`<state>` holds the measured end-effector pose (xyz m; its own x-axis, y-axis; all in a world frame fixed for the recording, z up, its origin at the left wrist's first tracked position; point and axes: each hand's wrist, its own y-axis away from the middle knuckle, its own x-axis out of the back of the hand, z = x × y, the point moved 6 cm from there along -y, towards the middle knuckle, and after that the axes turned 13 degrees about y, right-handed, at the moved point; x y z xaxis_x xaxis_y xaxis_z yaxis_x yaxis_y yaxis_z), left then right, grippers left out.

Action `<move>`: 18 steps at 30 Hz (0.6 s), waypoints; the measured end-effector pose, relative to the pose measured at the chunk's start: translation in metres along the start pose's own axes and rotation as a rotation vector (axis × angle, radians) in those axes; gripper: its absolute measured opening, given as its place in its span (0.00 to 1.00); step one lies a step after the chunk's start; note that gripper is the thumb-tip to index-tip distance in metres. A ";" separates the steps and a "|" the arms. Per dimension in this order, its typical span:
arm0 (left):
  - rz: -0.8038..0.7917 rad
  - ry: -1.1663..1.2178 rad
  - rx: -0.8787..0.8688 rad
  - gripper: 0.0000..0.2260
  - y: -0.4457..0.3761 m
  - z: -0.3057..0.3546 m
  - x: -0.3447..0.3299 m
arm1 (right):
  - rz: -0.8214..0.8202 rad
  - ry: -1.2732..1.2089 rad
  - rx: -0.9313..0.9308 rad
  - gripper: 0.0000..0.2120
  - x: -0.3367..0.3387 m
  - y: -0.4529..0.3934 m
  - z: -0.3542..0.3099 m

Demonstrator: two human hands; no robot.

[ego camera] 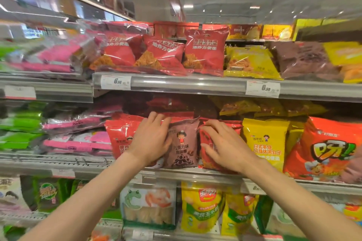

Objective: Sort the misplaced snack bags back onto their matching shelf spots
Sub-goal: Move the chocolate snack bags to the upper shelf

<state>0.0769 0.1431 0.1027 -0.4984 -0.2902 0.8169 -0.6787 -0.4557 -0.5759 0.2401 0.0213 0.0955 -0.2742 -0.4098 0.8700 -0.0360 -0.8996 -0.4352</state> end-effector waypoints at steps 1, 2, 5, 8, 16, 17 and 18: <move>0.004 -0.021 0.007 0.19 -0.003 -0.001 -0.002 | -0.005 0.002 0.004 0.26 0.000 0.000 0.000; 0.015 -0.033 0.010 0.17 -0.005 -0.002 -0.003 | -0.008 0.003 0.007 0.26 0.000 0.000 0.001; 0.057 -0.001 0.026 0.10 -0.007 -0.002 -0.003 | -0.003 -0.009 0.010 0.25 -0.003 0.002 0.004; 0.106 0.072 0.047 0.05 -0.006 -0.004 -0.002 | -0.002 -0.041 0.006 0.25 -0.006 0.004 0.008; 0.250 0.385 0.154 0.05 0.004 -0.007 0.019 | 0.055 -0.171 -0.039 0.24 -0.009 0.003 0.015; 0.277 0.432 0.179 0.05 0.007 -0.009 0.023 | 0.053 -0.191 -0.045 0.24 -0.009 0.003 0.016; 0.301 0.476 0.203 0.05 0.010 -0.011 0.026 | 0.051 -0.214 -0.053 0.24 -0.010 0.003 0.016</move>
<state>0.0516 0.1402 0.1180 -0.8716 -0.0437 0.4883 -0.3770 -0.5770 -0.7245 0.2580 0.0206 0.0897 -0.0674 -0.4821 0.8735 -0.0789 -0.8702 -0.4863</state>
